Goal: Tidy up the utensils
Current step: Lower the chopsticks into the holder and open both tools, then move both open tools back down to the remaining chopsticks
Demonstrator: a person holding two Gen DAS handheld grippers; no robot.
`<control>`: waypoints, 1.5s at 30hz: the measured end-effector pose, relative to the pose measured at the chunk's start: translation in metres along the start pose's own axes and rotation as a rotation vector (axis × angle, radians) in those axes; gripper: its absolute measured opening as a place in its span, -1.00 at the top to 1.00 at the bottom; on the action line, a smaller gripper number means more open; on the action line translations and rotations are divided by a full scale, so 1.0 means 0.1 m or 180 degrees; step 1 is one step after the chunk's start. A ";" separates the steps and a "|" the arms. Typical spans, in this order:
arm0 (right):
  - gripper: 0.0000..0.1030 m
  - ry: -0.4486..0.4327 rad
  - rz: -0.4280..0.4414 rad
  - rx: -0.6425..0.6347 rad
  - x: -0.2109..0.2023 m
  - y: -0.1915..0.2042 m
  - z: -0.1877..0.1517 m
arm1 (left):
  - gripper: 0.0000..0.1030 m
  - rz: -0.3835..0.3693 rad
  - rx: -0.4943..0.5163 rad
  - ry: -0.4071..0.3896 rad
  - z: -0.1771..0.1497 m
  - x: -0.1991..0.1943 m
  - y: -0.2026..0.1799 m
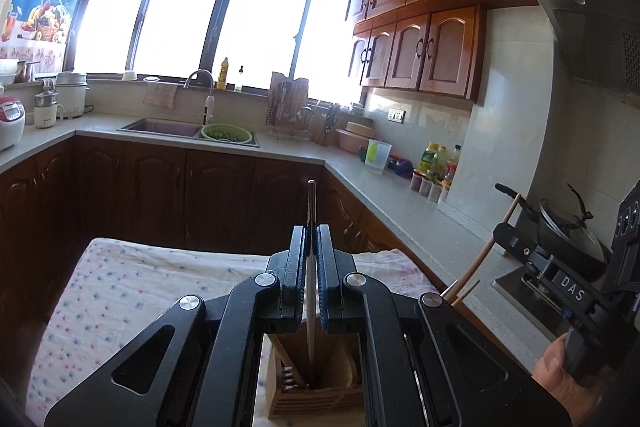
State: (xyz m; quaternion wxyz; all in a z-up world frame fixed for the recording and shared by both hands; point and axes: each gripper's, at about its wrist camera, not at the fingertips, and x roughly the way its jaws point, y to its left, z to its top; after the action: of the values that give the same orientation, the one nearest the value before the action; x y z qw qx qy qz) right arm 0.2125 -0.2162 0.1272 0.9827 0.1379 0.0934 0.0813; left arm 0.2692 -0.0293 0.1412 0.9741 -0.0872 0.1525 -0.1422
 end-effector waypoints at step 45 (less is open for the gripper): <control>-0.43 0.0161 0.0000 0.0301 -0.13 -0.19 -0.35 | -0.03 -0.0009 0.0039 0.0263 -0.33 -0.10 0.03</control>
State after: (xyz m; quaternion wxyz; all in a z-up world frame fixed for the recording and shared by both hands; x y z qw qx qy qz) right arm 0.1952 -0.2274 0.0911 0.9724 0.1820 0.1219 0.0803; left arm 0.2501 -0.0278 0.1123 0.9673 -0.0756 0.1916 -0.1480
